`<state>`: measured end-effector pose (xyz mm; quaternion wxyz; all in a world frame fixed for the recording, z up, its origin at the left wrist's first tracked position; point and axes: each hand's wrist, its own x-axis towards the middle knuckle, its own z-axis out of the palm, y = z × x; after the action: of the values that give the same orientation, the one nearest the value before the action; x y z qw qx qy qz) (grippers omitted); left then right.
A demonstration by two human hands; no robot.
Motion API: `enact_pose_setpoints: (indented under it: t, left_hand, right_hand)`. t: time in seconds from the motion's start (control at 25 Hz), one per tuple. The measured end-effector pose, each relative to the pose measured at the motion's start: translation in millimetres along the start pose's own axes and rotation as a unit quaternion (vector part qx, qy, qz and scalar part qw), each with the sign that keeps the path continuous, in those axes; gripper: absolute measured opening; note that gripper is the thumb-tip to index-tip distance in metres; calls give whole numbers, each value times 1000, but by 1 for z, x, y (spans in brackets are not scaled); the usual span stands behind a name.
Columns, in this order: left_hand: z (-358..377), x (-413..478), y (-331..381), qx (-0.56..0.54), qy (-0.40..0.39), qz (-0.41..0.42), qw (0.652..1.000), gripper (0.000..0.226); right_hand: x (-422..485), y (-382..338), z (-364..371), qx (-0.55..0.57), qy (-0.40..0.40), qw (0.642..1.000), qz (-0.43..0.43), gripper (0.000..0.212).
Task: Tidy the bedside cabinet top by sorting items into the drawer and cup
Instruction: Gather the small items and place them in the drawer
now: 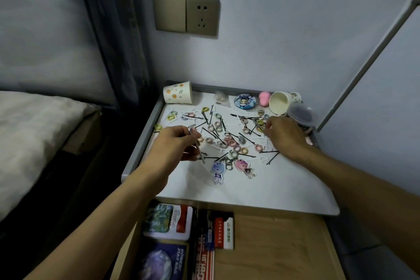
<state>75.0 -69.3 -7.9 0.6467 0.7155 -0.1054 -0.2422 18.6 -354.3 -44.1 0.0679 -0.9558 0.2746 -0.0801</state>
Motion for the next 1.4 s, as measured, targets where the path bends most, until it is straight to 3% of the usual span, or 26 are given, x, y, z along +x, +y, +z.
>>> enact_pose_setpoints:
  t: [0.2, 0.36, 0.48, 0.68, 0.84, 0.96, 1.4]
  left_hand:
    - [0, 1, -6, -7, -14, -1, 1000, 13]
    - [0, -1, -8, -16, -16, 1, 1000, 11]
    - [3, -4, -9, -38, -31, -11, 999, 23]
    - [10, -15, -11, -113, -76, -52, 989, 30]
    - [19, -27, -15, -189, -127, -94, 969, 27]
    - [27, -36, -19, -220, -144, -112, 958, 22]
    - [29, -39, -26, -151, -131, -99, 975, 23]
  right_hand:
    - [18, -20, 9, -82, -12, 996, 41, 21]
    - [23, -23, 5, -83, -30, 995, 50, 20]
    - [14, -24, -10, -63, -35, 996, 46, 25]
    - [-34, -40, -49, 152, 14, 988, 6, 14]
    - [-122, -61, -49, 292, -46, 953, -70, 6]
    - [-146, -61, -38, 370, -72, 925, -42, 9]
    - [-142, -50, -27, 415, -151, 895, -69, 9]
